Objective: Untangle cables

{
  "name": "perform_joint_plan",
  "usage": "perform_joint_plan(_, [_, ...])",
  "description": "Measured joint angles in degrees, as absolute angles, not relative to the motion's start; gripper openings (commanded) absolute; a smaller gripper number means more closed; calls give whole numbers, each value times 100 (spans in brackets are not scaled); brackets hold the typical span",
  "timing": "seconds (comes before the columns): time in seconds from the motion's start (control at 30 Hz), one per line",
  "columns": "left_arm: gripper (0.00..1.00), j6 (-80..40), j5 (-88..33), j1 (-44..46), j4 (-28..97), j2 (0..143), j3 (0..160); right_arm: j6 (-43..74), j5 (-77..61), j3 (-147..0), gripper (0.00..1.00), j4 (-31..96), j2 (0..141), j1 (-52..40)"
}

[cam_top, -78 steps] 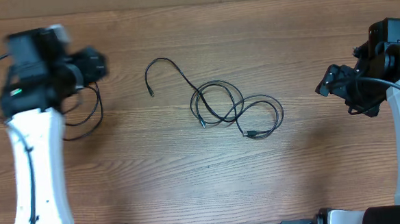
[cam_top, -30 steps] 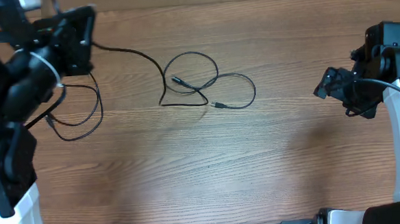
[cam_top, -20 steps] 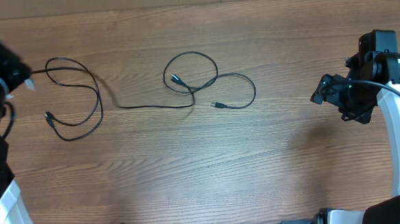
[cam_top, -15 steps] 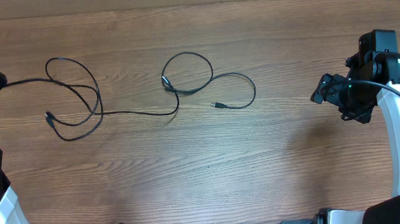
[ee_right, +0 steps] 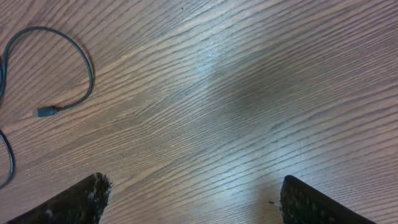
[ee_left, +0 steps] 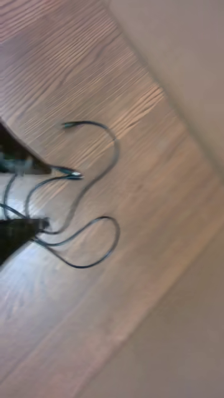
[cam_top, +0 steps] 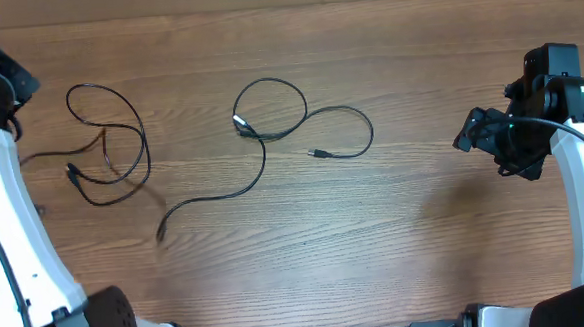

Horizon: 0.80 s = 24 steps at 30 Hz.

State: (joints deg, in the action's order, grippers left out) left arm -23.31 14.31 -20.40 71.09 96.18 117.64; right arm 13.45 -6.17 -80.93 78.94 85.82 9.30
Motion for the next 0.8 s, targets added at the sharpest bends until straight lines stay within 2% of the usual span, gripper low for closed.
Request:
perform_joint_plan(0.1, [48, -2202, 676, -2051, 7207, 9848, 11762, 1350, -622, -8093, 87, 7878, 8582, 930])
perform_joint_plan(0.23, [57, -1575, -919, -1863, 7205, 9880, 11762, 1347, -620, -8093, 87, 7863, 8584, 930])
perform_joint_plan(0.37, [59, -714, -1852, -956, 7308, 9880, 11684, 1347, -620, -8093, 87, 7861, 8584, 930])
perform_joint_plan(0.43, [61, -379, -1846, -169, 7505, 9900, 11493, 1350, -620, -8093, 87, 7861, 8582, 930])
perform_joint_plan(0.53, [59, -268, -1472, 508, 7627, 10060, 11113, 1350, -622, -8093, 87, 7861, 8584, 930])
perform_joint_plan(0.63, [53, -263, -1129, 1057, 7699, 10425, 10639, 1345, -620, -8093, 87, 7861, 8584, 930])
perform_joint_plan(0.8, [54, -276, -829, 1590, 7682, 11190, 10189, 1347, -622, -8093, 87, 7854, 8584, 930])
